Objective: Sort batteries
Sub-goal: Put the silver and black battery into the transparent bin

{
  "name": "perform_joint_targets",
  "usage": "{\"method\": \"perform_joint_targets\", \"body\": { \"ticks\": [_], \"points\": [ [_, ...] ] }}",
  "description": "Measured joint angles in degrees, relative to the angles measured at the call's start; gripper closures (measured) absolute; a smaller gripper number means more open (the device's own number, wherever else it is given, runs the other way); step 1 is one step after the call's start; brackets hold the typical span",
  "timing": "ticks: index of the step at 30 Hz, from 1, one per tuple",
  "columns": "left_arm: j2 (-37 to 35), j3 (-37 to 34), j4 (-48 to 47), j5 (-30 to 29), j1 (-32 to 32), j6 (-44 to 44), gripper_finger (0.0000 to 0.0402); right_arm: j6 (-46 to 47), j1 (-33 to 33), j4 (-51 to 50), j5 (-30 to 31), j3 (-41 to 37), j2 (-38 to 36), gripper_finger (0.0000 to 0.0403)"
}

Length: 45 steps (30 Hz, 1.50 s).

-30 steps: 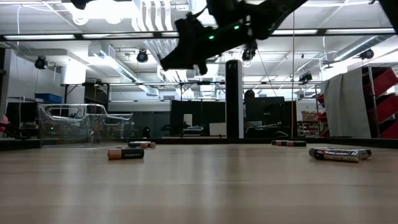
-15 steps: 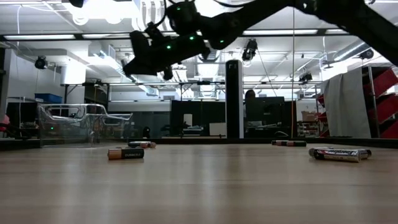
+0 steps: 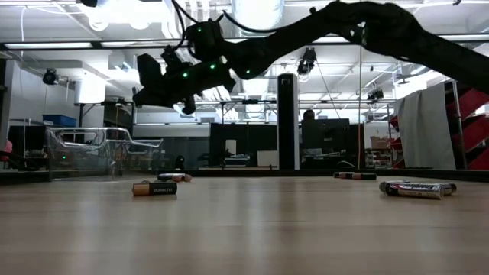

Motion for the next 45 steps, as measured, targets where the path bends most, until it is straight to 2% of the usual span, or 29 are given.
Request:
{"method": "perform_joint_targets", "body": {
  "ticks": [15, 22, 29, 45],
  "points": [
    [0.1, -0.1, 0.1, 0.0, 0.0, 0.3, 0.0257, 8.6, 0.3, 6.7, 0.2, 0.9, 4.5, 0.036],
    [0.2, -0.1, 0.3, 0.0, 0.0, 0.8, 0.0257, 5.2, 0.9, 7.7, 0.2, 0.9, 4.4, 0.036],
    [0.2, -0.1, 0.5, 0.0, 0.0, 0.9, 0.0257, -2.7, 1.9, 8.3, -0.8, 0.9, 5.3, 0.036],
    [0.2, -0.1, 0.4, 0.0, 0.0, 1.4, 0.0257, -0.4, 1.8, 8.2, -0.8, 0.9, 6.6, 0.0358]
  ]
}}
